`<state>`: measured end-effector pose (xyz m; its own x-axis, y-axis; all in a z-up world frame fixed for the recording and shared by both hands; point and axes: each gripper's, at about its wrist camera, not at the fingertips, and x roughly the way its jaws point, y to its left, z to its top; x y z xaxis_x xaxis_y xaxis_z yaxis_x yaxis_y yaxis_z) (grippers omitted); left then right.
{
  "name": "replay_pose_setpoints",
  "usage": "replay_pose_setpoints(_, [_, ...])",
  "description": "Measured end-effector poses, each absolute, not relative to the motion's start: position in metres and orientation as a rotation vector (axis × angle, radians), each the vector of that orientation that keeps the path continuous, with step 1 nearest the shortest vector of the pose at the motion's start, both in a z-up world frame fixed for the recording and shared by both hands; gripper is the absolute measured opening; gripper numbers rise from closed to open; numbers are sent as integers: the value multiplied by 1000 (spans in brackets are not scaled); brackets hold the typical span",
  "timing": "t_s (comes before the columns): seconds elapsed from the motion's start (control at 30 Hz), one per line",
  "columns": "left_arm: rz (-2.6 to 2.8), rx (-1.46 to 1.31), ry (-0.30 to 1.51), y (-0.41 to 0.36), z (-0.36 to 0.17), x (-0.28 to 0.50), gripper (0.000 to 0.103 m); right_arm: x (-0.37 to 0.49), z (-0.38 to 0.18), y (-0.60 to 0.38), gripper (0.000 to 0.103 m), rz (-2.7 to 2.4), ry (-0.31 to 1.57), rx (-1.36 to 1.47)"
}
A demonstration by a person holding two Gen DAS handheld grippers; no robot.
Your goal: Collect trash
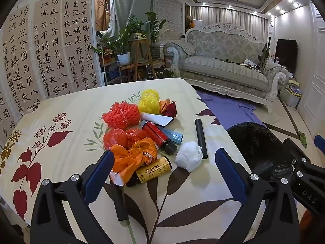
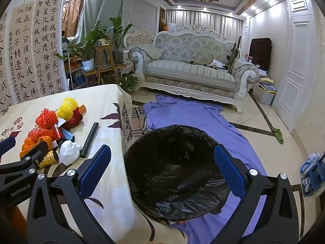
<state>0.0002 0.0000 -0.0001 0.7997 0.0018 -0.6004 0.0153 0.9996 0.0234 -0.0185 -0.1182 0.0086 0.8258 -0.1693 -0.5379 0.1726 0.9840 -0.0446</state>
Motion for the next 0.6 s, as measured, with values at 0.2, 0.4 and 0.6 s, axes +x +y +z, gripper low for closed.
replay_pose_setpoints(0.2, [-3, 26, 634, -1, 0, -2, 97, -18, 7, -121, 99, -186, 581, 4])
replay_pose_setpoints(0.4, [-6, 12, 645, 4, -3, -6, 97, -15, 7, -125, 99, -182, 590, 7])
replay_pose_setpoints(0.6, [-9, 6, 653, 6, -3, 1, 97, -21, 7, -124, 99, -191, 587, 12])
